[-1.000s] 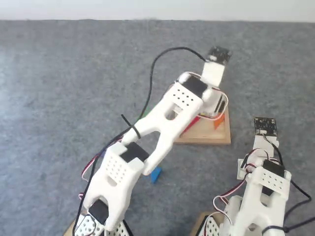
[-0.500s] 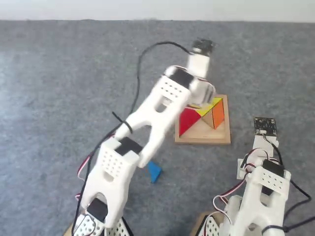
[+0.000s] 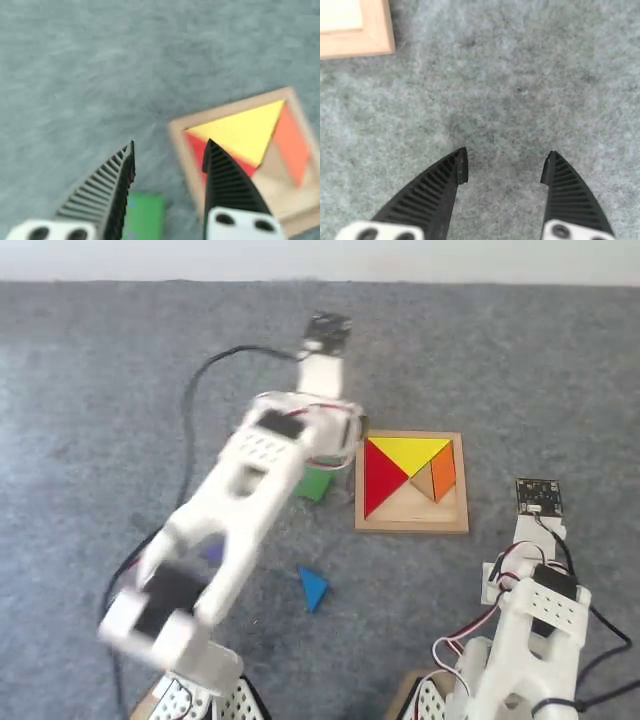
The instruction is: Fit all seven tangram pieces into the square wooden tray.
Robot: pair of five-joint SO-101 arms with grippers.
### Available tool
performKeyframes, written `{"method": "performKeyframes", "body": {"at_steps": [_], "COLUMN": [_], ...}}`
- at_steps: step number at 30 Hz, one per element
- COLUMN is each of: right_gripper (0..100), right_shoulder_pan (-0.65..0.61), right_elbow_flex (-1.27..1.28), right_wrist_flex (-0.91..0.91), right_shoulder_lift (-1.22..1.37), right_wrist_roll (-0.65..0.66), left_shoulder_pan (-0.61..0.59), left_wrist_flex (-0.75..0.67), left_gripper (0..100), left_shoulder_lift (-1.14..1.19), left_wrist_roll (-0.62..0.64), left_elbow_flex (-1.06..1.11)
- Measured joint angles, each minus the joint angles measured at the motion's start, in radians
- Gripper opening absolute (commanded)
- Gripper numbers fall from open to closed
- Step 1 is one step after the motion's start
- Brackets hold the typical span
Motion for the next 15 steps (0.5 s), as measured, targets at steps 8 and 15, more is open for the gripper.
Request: {"method": "performKeyframes", "body": {"at_steps": [8, 15], "right_gripper": [24.8, 24.8], "right_shoulder_pan": [0.000, 0.000], "right_elbow_flex": [0.000, 0.000], "right_wrist_flex": [0.000, 0.000], "right_shoulder_lift": [0.000, 0.000], "right_wrist_roll": [0.000, 0.000], "left_shoulder_pan": [-0.245, -0.265], "left_wrist_flex": [0.163, 0.307], "left_gripper": [22, 22], "left_shoulder_lift": [-0.301, -0.178], "left_wrist_roll": [-0.066, -0.198], "left_elbow_flex": [0.259, 0.226]}}
